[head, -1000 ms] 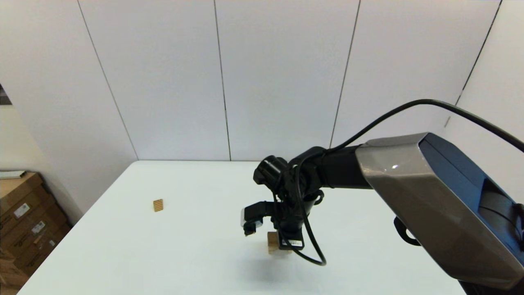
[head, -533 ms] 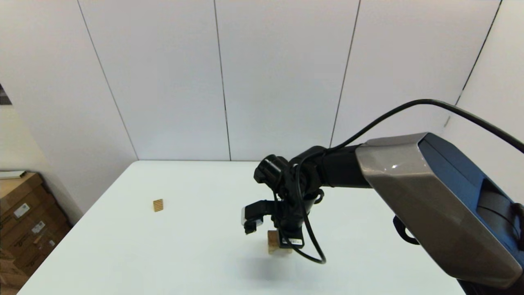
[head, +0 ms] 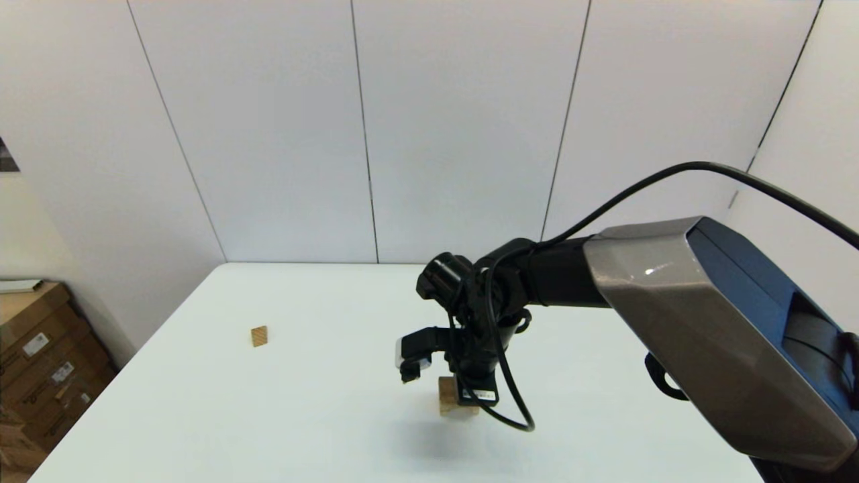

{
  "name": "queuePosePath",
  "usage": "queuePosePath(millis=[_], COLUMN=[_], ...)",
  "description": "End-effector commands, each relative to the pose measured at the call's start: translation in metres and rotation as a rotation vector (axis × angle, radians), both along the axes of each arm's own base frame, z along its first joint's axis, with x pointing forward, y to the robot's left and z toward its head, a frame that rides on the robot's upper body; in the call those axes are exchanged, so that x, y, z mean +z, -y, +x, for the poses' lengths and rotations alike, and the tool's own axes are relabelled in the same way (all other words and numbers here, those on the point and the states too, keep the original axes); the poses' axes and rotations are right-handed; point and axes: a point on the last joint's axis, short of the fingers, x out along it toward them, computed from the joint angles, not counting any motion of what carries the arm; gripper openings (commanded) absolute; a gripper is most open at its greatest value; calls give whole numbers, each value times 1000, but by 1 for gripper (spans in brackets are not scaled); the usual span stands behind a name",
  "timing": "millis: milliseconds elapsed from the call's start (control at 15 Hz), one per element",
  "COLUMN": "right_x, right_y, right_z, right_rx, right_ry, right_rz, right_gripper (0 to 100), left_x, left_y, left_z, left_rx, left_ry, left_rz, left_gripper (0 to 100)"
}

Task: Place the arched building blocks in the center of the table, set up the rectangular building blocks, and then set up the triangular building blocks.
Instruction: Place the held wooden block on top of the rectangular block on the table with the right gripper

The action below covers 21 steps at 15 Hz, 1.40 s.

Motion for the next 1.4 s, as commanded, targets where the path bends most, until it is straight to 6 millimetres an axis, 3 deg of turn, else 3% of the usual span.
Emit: queuePosePath(millis=[67,1400], right_x=[0,-5], right_y=[-1,1], right_z=[0,5], right_rx=[9,21], right_ry=[0,-2], right_rz=[-1,-9], right_gripper=[0,0], left_x=[0,0], left_y=[0,0], left_z=[0,0], left_rx=[0,0], left_ry=[-2,-2], left_rz=[0,0], left_gripper=[100,100])
